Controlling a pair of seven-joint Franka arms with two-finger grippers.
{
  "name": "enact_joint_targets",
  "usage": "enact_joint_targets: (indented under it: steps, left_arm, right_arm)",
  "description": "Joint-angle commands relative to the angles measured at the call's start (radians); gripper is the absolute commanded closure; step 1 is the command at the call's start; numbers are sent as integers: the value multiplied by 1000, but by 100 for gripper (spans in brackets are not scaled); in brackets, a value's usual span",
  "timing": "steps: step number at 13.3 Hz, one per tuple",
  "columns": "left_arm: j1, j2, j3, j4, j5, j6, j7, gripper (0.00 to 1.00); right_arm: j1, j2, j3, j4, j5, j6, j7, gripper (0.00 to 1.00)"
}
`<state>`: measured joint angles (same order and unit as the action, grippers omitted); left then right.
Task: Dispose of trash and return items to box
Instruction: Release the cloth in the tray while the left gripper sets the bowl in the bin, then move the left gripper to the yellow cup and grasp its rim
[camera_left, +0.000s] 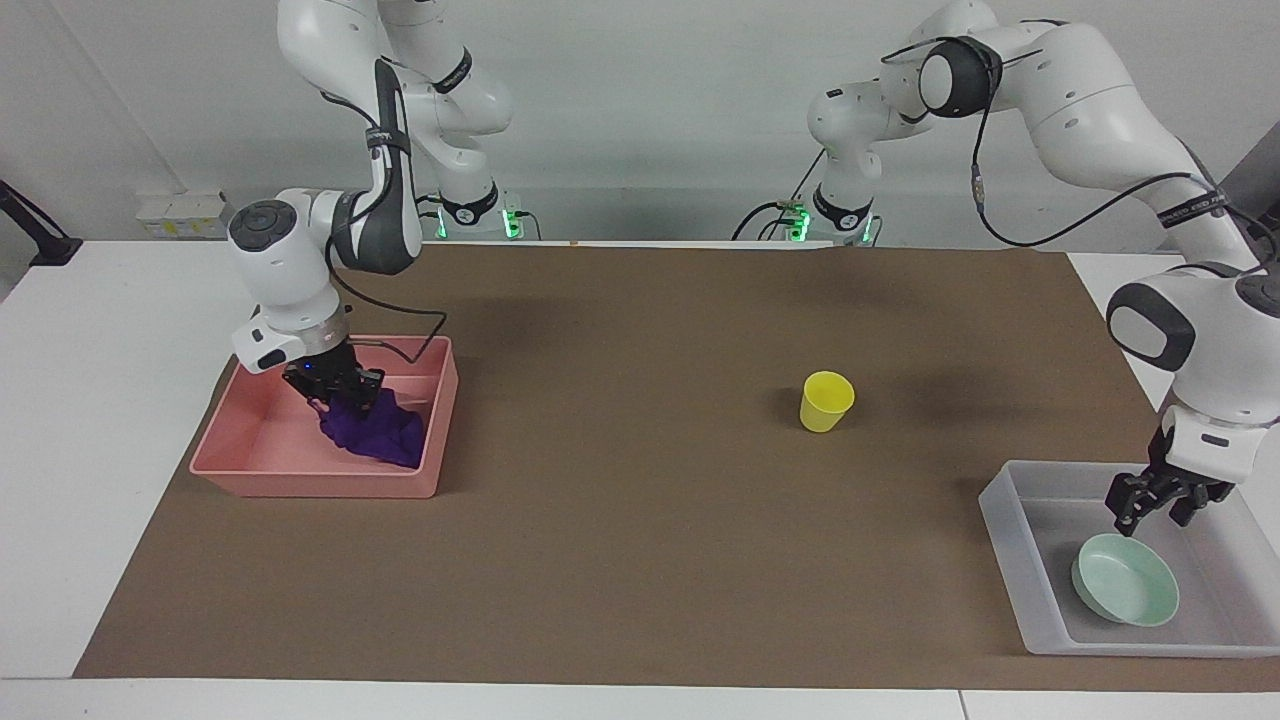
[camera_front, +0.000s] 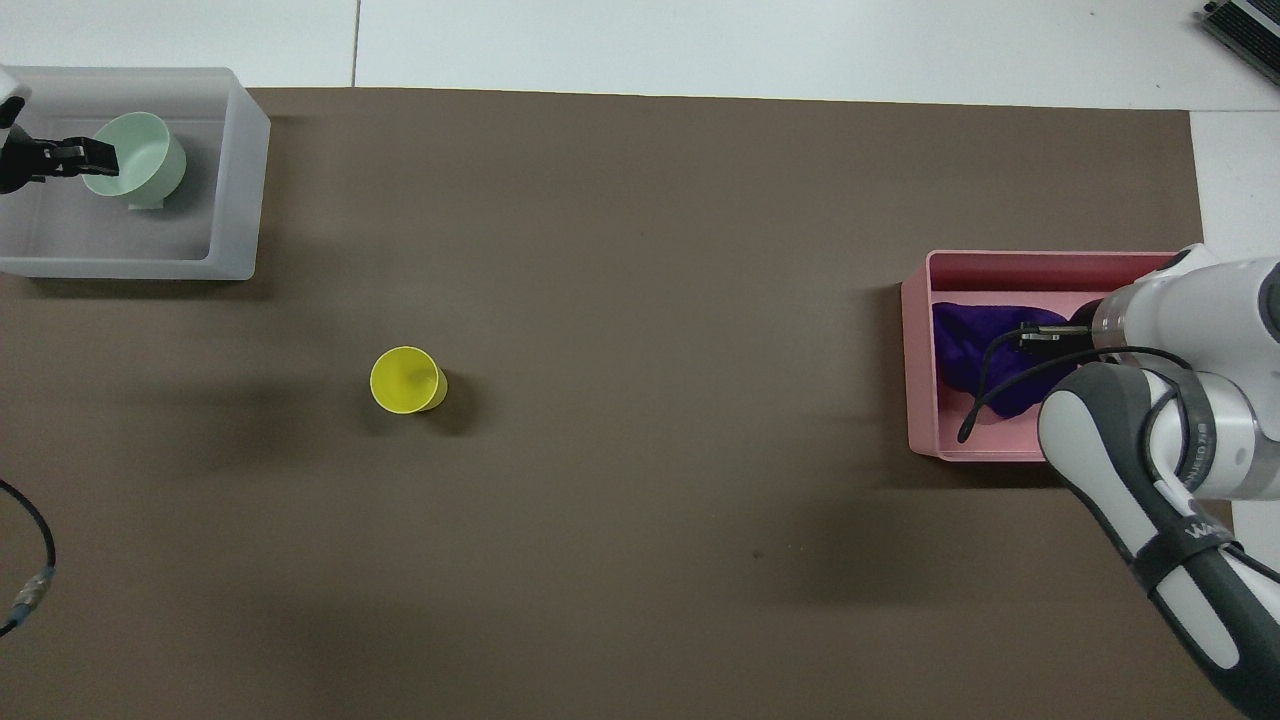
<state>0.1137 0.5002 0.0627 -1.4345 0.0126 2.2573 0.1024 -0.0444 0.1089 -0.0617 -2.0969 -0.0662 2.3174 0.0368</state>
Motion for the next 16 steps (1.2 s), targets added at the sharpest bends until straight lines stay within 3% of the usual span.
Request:
enact_joint_targets:
  steps: [1, 4, 7, 8, 11, 14, 16]
  left_arm:
    - [-63, -199, 8, -208, 21, -45, 5, 10]
    - [-161, -322, 8, -274, 21, -224, 2, 3]
    - [-256, -393, 6, -323, 21, -357, -10, 3]
    - [-290, -413, 6, -375, 21, -334, -16, 3]
    - [-364, -469, 6, -597, 21, -49, -119, 6]
    - [-411, -453, 5, -644, 21, -1, -141, 15]
    - [-411, -451, 5, -693, 20, 74, -141, 20]
  right_arm:
    - [29, -55, 22, 41, -6, -94, 99, 0]
    - [86, -136, 25, 64, -3, -194, 213, 0]
    - [77, -189, 23, 208, 14, -436, 207, 0]
    - [75, -198, 17, 253, 32, -488, 206, 0]
    - [60, -202, -3, 403, 52, -674, 203, 0]
    - [9, -205, -4, 475, 49, -763, 70, 0]
    - [-9, -212, -6, 459, 48, -753, -6, 0]
